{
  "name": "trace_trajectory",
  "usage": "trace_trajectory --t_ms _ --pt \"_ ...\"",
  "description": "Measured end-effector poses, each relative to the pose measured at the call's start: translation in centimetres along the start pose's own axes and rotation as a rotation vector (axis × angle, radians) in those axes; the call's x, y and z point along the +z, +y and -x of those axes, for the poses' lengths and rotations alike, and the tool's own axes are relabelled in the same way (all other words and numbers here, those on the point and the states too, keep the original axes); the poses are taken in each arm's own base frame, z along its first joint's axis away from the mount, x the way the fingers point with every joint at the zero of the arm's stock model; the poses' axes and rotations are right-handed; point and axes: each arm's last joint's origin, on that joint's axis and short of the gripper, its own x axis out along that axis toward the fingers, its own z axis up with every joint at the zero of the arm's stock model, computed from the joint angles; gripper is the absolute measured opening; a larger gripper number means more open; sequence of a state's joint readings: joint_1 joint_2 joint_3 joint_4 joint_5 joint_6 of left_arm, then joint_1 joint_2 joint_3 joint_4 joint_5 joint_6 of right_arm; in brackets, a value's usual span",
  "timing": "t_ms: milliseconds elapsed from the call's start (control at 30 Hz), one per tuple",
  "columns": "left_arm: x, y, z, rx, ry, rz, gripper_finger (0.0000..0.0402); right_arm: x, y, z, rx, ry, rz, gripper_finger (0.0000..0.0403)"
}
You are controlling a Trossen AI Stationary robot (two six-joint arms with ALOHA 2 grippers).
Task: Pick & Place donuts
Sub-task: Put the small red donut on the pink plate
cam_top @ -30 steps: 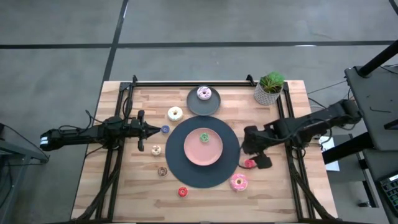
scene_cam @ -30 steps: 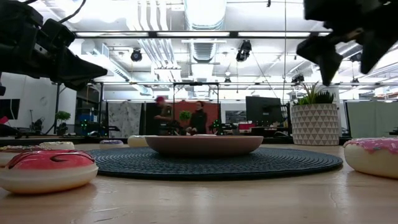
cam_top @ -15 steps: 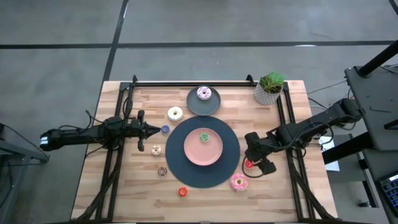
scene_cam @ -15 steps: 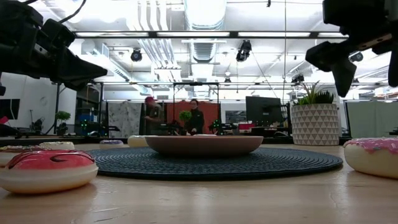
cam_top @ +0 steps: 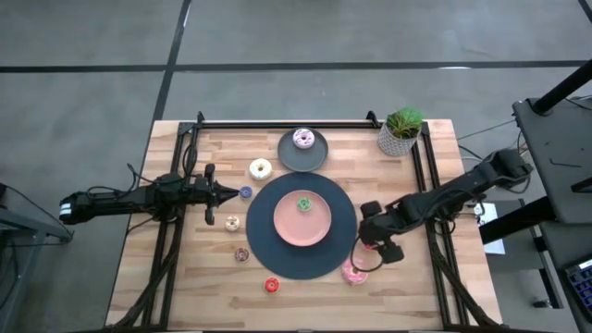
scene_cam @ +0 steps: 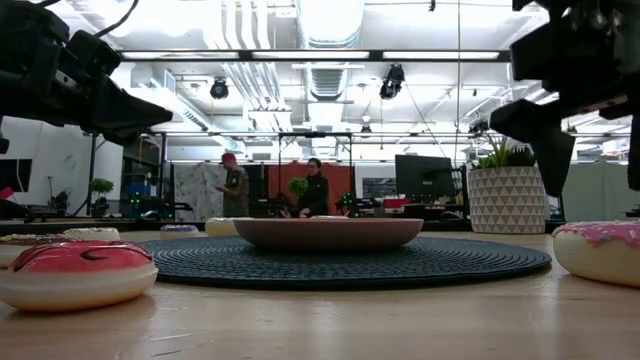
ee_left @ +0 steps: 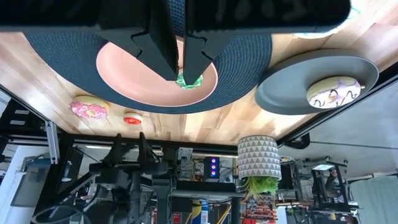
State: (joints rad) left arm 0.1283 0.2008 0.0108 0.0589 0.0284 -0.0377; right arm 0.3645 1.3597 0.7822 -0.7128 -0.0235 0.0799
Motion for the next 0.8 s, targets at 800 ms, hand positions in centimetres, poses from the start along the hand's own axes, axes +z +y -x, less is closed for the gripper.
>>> trace_trajectory --t_ms 800 --pt "0.0 0.0 0.0 0.000 0.000 0.000 0.0000 -1.3 0.7 -2.9 -0.001 0.021 -0.026 0.0292"
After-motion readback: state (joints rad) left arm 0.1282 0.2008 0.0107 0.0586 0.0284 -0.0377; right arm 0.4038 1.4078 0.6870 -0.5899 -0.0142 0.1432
